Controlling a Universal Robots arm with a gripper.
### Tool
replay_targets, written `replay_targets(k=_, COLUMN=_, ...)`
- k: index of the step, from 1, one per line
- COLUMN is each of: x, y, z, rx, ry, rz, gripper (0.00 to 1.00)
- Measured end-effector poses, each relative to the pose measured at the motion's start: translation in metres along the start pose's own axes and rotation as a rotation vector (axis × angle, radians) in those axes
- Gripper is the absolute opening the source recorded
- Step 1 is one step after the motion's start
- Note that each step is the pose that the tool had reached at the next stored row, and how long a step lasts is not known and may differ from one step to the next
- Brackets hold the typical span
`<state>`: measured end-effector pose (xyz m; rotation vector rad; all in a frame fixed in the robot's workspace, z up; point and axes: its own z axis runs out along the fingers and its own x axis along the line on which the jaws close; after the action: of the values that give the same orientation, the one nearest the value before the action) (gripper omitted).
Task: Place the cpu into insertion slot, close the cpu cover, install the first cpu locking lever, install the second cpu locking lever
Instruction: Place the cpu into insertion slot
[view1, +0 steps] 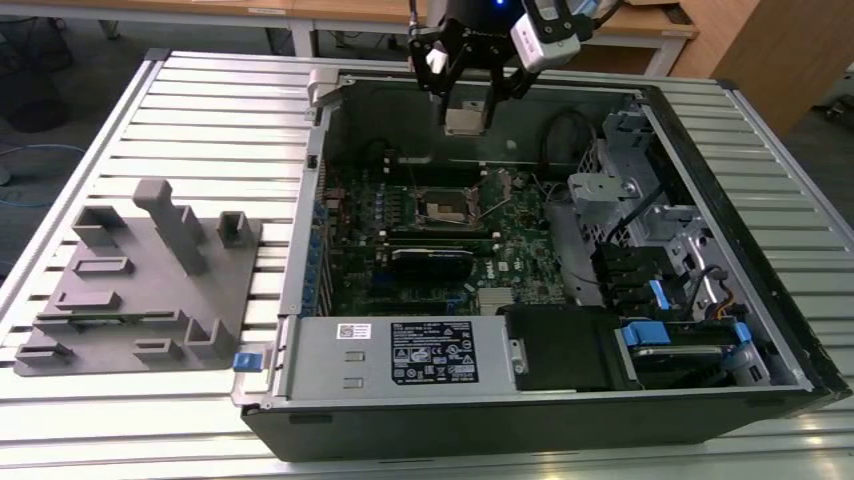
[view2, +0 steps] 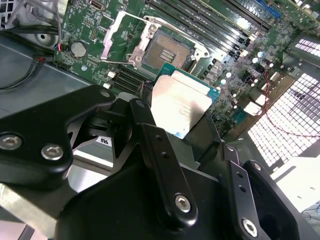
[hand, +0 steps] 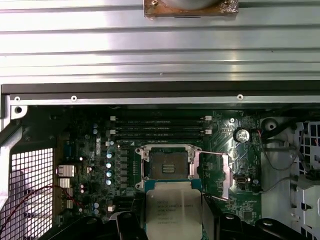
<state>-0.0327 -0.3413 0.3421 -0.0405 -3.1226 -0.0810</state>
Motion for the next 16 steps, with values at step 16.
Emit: replay_targets(k=16, x=0.0013, y=-0.0002, z=0.0037, rx=0.0027, ry=-0.0001, rz=0.0, gripper=0.54)
